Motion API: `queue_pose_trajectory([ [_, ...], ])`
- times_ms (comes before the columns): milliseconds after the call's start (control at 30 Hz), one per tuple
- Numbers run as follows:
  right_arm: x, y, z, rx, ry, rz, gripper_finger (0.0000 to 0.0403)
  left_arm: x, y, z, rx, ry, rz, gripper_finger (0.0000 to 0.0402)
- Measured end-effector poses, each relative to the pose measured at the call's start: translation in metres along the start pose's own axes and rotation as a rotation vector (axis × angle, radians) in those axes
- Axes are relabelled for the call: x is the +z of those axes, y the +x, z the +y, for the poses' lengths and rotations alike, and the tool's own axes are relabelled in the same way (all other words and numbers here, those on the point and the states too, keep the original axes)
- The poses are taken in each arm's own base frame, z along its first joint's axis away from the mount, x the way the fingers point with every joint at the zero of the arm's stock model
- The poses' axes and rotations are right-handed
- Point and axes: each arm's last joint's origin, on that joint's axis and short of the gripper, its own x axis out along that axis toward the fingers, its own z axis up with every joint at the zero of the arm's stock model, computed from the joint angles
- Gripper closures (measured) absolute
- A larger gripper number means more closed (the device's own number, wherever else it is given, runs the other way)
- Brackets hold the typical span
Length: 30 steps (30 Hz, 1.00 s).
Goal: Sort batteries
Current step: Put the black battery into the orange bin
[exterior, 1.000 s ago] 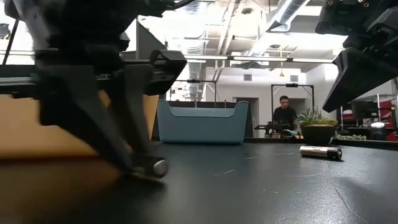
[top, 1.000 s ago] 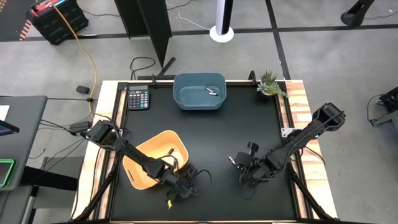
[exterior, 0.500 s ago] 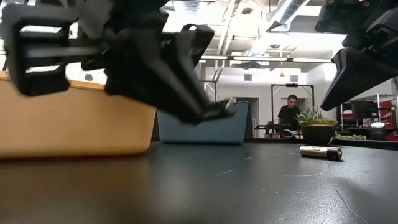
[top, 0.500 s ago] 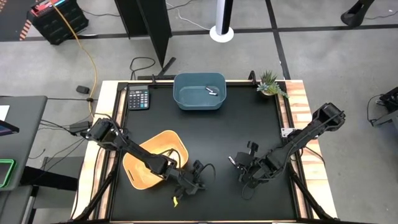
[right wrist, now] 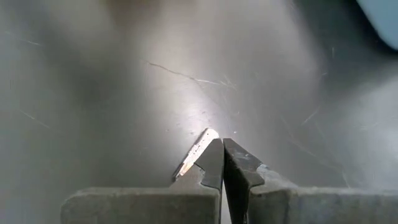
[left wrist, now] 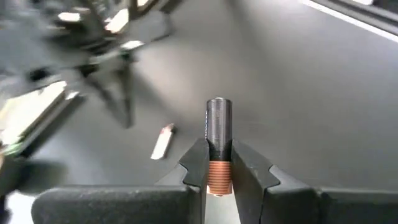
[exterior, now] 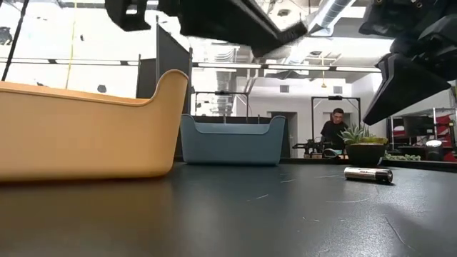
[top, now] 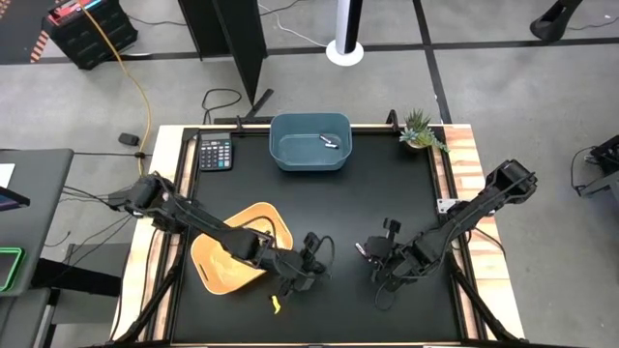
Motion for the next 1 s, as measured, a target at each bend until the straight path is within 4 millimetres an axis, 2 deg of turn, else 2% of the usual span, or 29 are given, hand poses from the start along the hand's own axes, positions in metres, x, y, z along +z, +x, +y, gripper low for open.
queue_pose_trajectory([
  [133,0.0,0.0,0.0,-0.001,-0.025,0.0,0.0374,0.006,-0.027,0.013,0.062,-0.007,0.04,0.0362],
  [267,0.001,0.001,-0.001,-0.002,-0.042,0.0,0.0374,0.005,-0.06,0.015,0.088,-0.043,0.162,0.0362],
  [467,0.004,0.003,-0.002,0.003,-0.067,-0.01,0.0374,-0.02,-0.096,0.0,0.065,-0.17,0.348,0.0362],
  [600,0.008,0.008,-0.006,0.011,-0.072,0.015,0.0374,-0.04,-0.106,-0.013,0.05,-0.25,0.452,0.0362],
  [767,0.017,0.02,-0.018,0.039,-0.035,0.086,0.0363,-0.065,-0.106,-0.021,0.032,-0.307,0.581,0.0362],
  [1000,0.028,0.037,-0.04,0.098,-0.006,0.182,0.0279,-0.099,-0.099,-0.019,-0.022,-0.372,0.699,0.0362],
])
